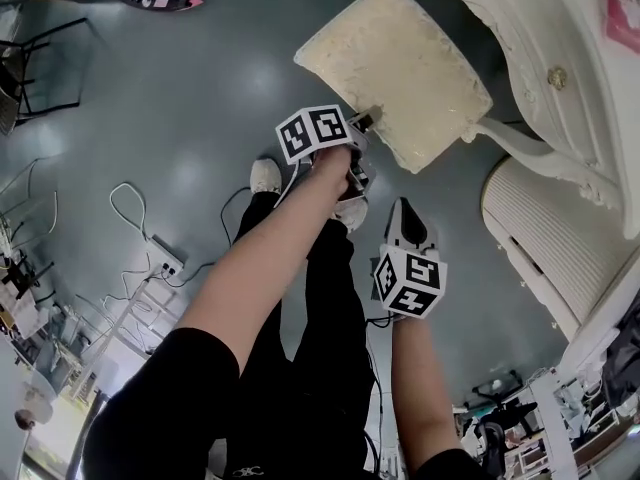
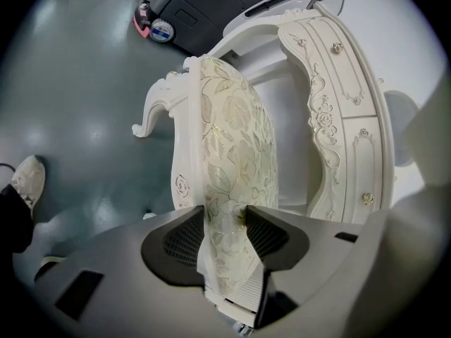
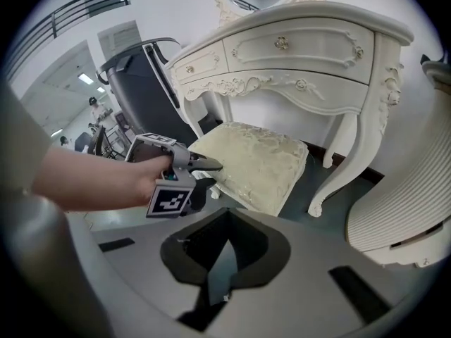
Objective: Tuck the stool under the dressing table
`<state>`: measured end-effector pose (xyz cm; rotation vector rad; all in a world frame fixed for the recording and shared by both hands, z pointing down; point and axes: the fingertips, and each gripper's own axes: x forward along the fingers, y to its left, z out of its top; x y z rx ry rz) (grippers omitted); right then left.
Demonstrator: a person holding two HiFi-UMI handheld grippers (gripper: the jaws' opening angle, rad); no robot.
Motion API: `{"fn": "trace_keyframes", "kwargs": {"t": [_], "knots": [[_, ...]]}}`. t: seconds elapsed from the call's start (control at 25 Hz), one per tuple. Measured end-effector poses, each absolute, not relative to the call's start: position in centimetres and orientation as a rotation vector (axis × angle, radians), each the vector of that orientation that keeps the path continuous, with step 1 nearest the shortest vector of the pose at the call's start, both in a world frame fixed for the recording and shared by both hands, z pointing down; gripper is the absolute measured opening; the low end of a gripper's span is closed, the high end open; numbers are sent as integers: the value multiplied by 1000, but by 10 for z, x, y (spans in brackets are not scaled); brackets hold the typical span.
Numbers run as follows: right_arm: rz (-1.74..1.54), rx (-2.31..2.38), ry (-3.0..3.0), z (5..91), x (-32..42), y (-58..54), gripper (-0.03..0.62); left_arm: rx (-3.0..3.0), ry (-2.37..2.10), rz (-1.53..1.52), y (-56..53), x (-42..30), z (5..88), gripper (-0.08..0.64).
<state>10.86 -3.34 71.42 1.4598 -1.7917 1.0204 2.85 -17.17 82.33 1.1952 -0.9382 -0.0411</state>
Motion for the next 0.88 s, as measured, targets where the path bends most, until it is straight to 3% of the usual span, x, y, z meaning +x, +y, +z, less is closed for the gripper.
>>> {"fn": "trace_keyframes", "kwargs": {"t": [0.88], "knots": [[1184, 1632, -1721, 725, 197, -26, 9, 1267, -974, -160, -328, 139, 819, 176]]}}
